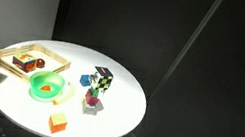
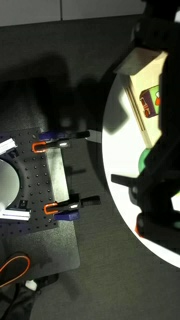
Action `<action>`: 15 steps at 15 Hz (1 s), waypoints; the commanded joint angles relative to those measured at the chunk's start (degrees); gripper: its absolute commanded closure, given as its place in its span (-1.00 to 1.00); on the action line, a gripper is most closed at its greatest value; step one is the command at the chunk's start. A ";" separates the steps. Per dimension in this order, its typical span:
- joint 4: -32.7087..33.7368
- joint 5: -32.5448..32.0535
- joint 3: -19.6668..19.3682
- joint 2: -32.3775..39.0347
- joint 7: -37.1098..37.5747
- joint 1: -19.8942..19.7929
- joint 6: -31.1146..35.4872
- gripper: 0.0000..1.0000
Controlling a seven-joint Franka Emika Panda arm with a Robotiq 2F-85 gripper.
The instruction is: Remove the cube from the crate and put it on the table
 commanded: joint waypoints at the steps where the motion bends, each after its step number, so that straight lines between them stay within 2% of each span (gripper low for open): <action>1: 0.11 0.12 0.24 0.01 -0.20 -0.36 -0.10 -1.00; 7: 0.11 0.12 0.24 0.01 -0.20 -0.36 -0.10 -1.00; 15: 0.25 -1.03 -0.18 2.69 -2.26 -0.32 8.63 -1.00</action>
